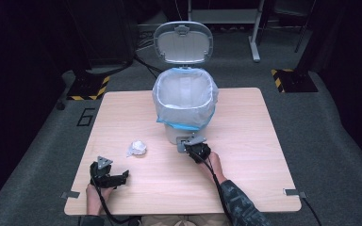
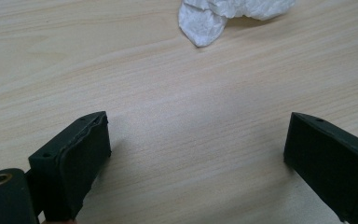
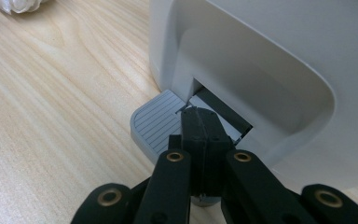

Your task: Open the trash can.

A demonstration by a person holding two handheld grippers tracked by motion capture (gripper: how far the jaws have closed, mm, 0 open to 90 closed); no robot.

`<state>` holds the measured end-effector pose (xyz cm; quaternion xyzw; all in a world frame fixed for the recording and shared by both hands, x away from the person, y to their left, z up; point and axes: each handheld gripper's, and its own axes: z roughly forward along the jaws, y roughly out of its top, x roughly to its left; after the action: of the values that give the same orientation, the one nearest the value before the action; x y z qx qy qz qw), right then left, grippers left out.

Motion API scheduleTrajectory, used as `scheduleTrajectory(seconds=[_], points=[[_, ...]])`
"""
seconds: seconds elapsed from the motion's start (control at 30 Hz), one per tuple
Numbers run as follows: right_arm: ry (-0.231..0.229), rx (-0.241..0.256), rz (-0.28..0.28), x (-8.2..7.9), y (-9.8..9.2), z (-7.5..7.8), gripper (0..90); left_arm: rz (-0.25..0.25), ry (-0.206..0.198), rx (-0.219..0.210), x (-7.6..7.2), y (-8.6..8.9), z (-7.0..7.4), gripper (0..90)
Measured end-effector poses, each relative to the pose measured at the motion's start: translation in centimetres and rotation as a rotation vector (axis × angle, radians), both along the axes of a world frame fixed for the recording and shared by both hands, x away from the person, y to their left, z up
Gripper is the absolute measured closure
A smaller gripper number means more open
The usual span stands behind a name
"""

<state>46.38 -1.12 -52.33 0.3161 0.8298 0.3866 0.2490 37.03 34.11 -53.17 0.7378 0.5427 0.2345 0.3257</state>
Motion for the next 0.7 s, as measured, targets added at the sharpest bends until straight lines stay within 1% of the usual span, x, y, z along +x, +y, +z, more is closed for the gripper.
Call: scheduleTrajectory(seconds=[0.07, 0.1, 0.13, 0.17, 0.5, 0.57, 0.67, 0.7], points=[[-0.003, -0.003, -0.002, 0.01, -0.01, 0.0, 90.0, 0.001, 0.002, -0.001, -0.02, -0.01, 0.01, 6.7], [0.003, 0.007, -0.001, -0.02, 0.02, 0.0, 90.0, 0.0, 0.0, 0.0, 0.0, 0.0, 0.0, 6.7], [-0.005, -0.005, -0.002, 0.0, -0.03, 0.02, 90.0, 0.0, 0.001, 0.0, 0.0, 0.01, 0.01, 6.7], [0.001, 0.001, 0.0, 0.0, -0.04, 0.03, 90.0, 0.0, 0.0, 0.0, 0.0, 0.01, 0.0, 6.7], [0.0, 0.004, 0.0, 0.06, -0.11, 0.01, 90.0, 0.0, 0.002, -0.001, -0.01, 0.0, 0.01, 6.7], [0.006, 0.015, -0.002, 0.01, -0.08, 0.02, 90.0, 0.0, 0.0, 0.0, 0.0, 0.01, 0.0, 6.7], [-0.001, 0.004, -0.002, 0.04, -0.12, 0.02, 90.0, 0.0, 0.002, 0.0, -0.01, 0.0, 0.01, 6.7], [0.005, 0.011, -0.002, 0.02, -0.11, 0.03, 90.0, 0.0, 0.003, 0.0, -0.02, 0.01, 0.01, 6.7]])
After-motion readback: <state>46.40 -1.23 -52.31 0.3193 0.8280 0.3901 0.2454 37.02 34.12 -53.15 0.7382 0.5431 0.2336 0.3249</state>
